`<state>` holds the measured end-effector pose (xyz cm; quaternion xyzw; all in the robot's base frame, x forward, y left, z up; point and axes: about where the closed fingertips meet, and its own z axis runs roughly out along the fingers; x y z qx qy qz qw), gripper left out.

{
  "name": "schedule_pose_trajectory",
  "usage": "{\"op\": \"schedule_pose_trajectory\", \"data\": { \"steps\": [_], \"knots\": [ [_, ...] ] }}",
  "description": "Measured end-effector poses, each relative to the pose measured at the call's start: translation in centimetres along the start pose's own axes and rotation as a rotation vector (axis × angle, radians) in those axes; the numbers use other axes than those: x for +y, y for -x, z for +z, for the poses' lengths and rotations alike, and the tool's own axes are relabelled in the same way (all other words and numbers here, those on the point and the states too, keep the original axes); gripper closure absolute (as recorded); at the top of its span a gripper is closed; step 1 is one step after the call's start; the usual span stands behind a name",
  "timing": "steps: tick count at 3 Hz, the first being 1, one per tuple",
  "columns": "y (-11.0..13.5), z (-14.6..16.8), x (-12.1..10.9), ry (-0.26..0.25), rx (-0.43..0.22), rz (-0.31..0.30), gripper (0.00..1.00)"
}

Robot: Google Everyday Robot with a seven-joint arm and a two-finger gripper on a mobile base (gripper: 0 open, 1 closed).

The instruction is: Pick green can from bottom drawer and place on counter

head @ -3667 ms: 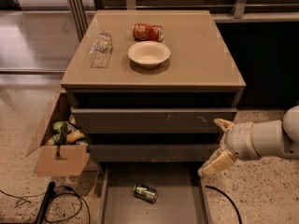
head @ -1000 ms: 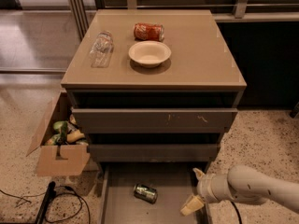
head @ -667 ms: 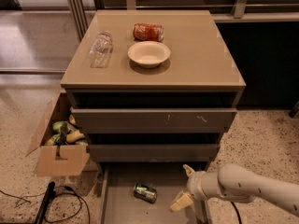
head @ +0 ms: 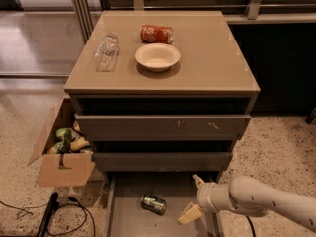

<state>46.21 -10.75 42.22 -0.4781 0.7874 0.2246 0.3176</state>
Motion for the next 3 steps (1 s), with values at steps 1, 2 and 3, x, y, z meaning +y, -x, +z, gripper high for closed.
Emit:
{"op": "schedule_pose_trajectory", "data": {
  "steps": [1,2,3],
  "knots": [
    [0.3,2.8,-0.3,-0.015,-0.018,-0.004,0.00],
    [-0.4,7.5,-1.6,-0.044,-0.036,0.010,0.00],
    [-1.2,11.2,-2.6,-0.054,-0.044,0.017,0.00]
  ]
}}
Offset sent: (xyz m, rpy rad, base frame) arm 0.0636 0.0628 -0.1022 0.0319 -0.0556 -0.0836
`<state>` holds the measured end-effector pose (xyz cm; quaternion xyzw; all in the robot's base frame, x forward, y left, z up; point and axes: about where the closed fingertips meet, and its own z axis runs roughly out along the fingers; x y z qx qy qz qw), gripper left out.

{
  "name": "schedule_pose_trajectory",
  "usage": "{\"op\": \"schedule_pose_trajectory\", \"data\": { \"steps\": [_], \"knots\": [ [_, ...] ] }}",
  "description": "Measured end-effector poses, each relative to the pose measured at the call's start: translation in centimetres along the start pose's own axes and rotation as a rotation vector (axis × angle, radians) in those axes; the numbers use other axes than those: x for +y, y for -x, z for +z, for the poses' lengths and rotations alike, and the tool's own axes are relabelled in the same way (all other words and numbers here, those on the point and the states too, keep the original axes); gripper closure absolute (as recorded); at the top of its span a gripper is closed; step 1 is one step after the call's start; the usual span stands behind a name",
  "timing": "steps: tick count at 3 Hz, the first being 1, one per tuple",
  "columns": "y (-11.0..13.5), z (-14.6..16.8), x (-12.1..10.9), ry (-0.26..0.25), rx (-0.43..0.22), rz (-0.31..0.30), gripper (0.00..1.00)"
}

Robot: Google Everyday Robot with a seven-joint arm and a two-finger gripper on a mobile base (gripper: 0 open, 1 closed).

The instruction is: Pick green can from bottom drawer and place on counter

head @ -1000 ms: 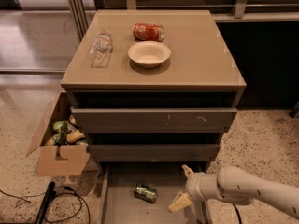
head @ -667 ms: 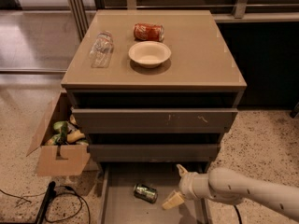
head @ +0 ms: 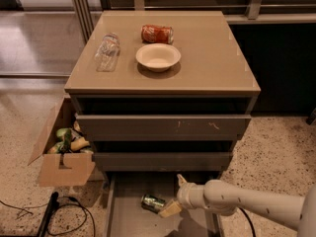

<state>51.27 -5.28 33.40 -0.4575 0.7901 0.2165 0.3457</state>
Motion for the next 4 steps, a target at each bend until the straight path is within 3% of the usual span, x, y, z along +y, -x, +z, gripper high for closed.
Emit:
{"op": "schedule_pose_trajectory", "data": {
  "steps": [1,2,4],
  "knots": [
    [-1.3,2.8,-0.2,0.014,-0.001,0.007,0.00],
    [-3.8,7.6,-2.1,0.050,-0.020,0.016,0.00],
    [-5.5,10.2,-1.5,0.071,0.019,0.041,0.00]
  ]
}}
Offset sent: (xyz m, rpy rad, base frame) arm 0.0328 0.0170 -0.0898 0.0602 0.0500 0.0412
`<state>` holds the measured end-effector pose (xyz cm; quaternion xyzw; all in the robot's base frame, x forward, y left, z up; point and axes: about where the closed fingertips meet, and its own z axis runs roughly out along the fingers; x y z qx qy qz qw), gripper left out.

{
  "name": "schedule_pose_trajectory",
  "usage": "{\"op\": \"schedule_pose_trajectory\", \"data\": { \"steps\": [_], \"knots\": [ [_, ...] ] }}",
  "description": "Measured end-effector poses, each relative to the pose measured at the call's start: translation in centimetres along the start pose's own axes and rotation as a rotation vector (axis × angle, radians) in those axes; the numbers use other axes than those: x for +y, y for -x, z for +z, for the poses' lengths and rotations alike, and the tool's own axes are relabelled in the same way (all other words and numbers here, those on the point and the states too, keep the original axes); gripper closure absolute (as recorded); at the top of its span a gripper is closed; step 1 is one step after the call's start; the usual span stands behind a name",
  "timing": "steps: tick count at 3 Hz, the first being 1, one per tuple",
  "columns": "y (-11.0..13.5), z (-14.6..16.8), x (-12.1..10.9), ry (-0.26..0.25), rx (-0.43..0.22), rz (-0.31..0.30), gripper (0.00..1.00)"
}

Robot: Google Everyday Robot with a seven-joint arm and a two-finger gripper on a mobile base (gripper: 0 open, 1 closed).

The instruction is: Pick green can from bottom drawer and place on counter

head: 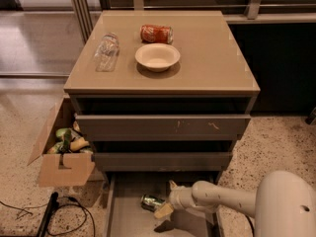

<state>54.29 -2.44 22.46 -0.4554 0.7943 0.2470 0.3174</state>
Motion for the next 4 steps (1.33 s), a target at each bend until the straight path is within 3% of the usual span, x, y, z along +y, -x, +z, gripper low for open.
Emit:
{"op": "schedule_pose_trajectory", "data": {
  "steps": [2,4],
  "knots": [
    [-3.5,4.4,0.3,0.019,0.013,0.032,0.00],
    [-5.4,8.7,1.3,0.041,-0.018,0.031,0.00]
  ]
}}
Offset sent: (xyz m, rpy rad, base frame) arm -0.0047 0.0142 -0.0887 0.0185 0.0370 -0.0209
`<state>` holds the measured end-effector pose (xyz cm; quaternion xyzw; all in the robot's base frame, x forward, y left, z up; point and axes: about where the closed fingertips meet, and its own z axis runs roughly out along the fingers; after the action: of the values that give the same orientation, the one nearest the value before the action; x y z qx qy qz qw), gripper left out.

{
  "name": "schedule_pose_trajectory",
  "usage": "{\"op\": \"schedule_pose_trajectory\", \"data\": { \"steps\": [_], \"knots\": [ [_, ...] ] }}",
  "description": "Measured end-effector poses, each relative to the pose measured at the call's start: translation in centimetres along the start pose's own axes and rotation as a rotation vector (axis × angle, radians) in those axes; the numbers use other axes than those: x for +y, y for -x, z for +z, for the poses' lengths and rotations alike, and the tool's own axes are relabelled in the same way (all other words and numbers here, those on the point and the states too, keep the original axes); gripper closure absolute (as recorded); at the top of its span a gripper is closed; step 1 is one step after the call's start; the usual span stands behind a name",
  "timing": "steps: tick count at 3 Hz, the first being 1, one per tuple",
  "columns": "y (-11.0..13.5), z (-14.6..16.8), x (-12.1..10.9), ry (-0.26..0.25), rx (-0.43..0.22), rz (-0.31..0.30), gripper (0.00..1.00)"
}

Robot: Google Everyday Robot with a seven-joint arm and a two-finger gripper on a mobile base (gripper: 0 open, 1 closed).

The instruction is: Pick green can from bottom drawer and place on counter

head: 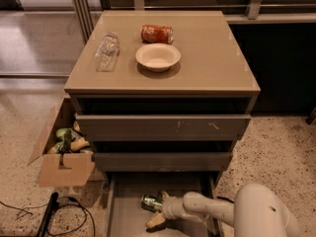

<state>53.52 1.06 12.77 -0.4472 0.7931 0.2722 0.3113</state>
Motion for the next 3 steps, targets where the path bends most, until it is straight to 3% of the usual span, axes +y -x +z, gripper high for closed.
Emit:
{"op": "schedule_pose_trajectory", "data": {
  "steps": [1,3],
  "knots": [
    [-0.16,0.11,-0.04,-0.001,0.000,0.003,0.19],
    [-0.16,0.11,-0.03,-0.001,0.000,0.003,0.65]
  ]
}}
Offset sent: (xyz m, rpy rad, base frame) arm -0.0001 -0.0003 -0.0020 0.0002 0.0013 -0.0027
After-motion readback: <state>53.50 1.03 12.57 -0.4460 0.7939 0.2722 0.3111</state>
